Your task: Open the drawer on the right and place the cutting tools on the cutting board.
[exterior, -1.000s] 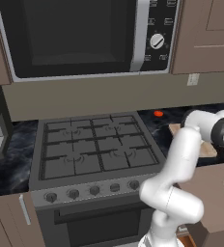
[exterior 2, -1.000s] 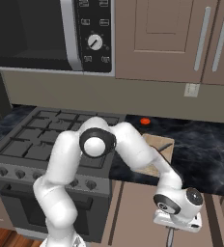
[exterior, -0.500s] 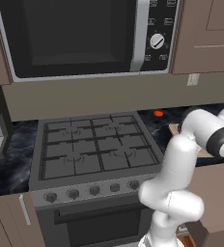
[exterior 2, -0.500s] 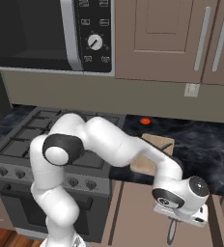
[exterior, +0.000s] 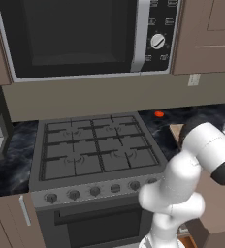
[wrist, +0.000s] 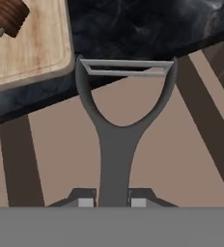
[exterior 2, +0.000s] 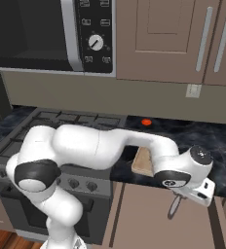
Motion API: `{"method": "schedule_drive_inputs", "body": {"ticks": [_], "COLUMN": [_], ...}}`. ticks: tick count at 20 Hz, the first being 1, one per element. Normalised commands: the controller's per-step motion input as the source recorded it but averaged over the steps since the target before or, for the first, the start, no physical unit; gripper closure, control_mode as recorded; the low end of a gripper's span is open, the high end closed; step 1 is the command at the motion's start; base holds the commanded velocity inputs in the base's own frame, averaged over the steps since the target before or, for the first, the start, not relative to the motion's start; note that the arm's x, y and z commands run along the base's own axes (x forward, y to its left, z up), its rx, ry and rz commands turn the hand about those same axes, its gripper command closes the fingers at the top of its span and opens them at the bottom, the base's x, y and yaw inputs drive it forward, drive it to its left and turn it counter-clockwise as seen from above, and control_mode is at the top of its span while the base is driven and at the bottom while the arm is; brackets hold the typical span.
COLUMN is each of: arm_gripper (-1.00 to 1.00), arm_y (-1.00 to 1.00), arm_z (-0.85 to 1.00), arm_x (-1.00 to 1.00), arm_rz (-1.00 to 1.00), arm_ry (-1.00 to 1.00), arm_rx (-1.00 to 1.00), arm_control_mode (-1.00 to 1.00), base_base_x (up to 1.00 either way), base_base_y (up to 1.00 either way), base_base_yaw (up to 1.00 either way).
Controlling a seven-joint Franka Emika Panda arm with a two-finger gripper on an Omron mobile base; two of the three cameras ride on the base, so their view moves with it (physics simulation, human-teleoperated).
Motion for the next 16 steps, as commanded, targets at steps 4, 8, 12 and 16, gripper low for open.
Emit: {"method": "schedule_drive_inputs", "body": {"ticks": [4,8,12,16], "arm_gripper": [1.0,1.0,1.0,1.0], "arm_y": [0.0,0.03,0.0,0.0], "arm_z": [0.88,0.14,-0.1,-0.09], "arm_x": [1.0,1.0,0.82,0.71], "arm_rz": [-0.25,-0.21,-0.06,-0.11], "arm_ry": [0.0,0.03,0.02,0.0], "arm_rx": [0.0,-0.05,0.0,0.0], "arm_control_mode": [-1.0,-1.0,-1.0,-1.0], "base_base_x": [0.0,0.0,0.0,0.0], "base_base_y": [0.0,0.0,0.0,0.0], "base_base_yaw": [0.0,0.0,0.0,0.0]}}
